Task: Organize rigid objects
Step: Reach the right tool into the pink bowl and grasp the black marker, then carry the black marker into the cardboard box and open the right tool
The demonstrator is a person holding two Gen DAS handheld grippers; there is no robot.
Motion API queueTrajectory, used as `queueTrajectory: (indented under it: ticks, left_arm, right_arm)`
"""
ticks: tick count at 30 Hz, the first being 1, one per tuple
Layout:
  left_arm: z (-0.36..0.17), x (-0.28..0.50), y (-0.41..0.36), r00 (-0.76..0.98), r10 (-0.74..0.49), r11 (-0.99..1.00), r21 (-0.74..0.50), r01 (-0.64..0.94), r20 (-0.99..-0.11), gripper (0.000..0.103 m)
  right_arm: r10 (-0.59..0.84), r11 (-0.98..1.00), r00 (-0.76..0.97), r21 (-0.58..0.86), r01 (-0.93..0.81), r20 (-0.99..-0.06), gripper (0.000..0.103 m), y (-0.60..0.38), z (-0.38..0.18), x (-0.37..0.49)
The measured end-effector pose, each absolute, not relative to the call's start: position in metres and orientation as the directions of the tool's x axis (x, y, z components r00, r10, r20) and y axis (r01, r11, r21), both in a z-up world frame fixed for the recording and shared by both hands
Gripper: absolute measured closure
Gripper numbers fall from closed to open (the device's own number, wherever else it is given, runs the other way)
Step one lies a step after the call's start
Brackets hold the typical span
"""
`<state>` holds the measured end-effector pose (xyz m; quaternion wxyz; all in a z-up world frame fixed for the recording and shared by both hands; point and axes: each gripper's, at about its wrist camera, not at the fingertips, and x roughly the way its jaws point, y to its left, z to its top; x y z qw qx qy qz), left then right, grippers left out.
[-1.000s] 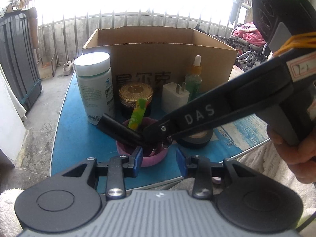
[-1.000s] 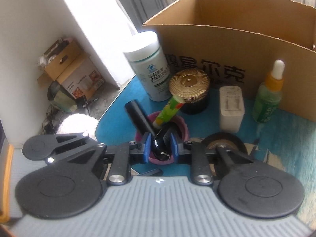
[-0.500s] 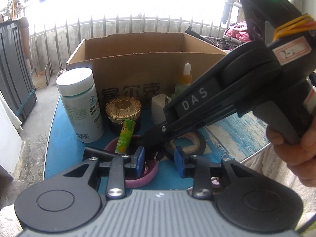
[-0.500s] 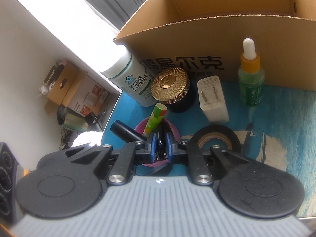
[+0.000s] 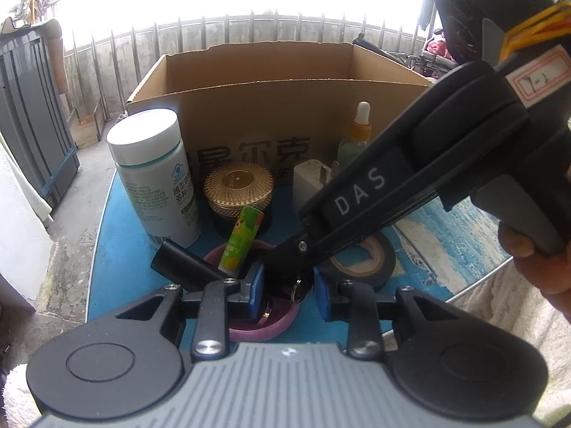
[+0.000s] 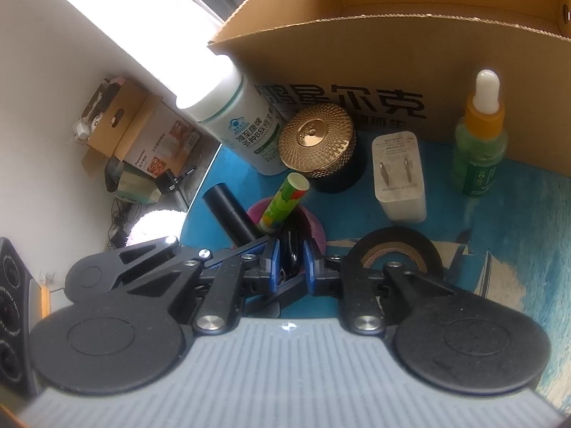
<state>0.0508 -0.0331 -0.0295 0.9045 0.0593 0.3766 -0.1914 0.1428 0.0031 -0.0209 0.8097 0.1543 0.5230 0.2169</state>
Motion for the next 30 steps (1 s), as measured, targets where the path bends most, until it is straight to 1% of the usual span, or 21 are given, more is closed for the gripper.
queueTrajectory:
  ticks: [5,9,15,18,23,25,27,30]
  left_arm:
    - [-0.026,0.049,-0.031,0.650,-0.310,0.919,-0.045,0.391,-0.694,0.078]
    - [-0.022,0.045,-0.030,0.657,-0.319,0.918,-0.052,0.392,-0.683,0.079]
    - [-0.006,0.028,-0.034,0.695,-0.318,0.917,-0.022,0.398,-0.645,0.079]
    - [0.008,0.020,-0.033,0.724,-0.317,0.918,-0.006,0.397,-0.613,0.079]
    - [0.046,0.022,-0.031,0.793,-0.295,0.927,0.041,0.373,-0.533,0.079]
    - [0.064,0.035,-0.028,0.800,-0.288,0.935,0.027,0.355,-0.526,0.079]
    - [0.083,0.051,-0.027,0.810,-0.271,0.939,0.042,0.342,-0.520,0.079]
    - [0.102,0.084,-0.030,0.812,-0.253,0.942,0.057,0.330,-0.526,0.079]
  right_arm:
    - [0.515,0.856,0.381,0.480,-0.192,-0.768,0.091,0.003,-0.014,0.137]
    - [0.518,0.854,0.401,0.484,-0.191,-0.755,0.091,-0.001,-0.007,0.128]
    - [0.525,0.848,0.447,0.488,-0.206,-0.725,0.091,-0.001,0.014,0.108]
    - [0.528,0.846,0.485,0.481,-0.230,-0.697,0.091,-0.003,0.034,0.098]
    - [0.526,0.848,0.574,0.437,-0.300,-0.627,0.091,-0.002,0.083,0.093]
    - [0.528,0.847,0.600,0.416,-0.330,-0.601,0.091,0.000,0.103,0.102]
    - [0.534,0.845,0.615,0.402,-0.353,-0.580,0.091,-0.001,0.121,0.116]
    - [0.541,0.840,0.614,0.402,-0.364,-0.576,0.091,-0.004,0.140,0.149]
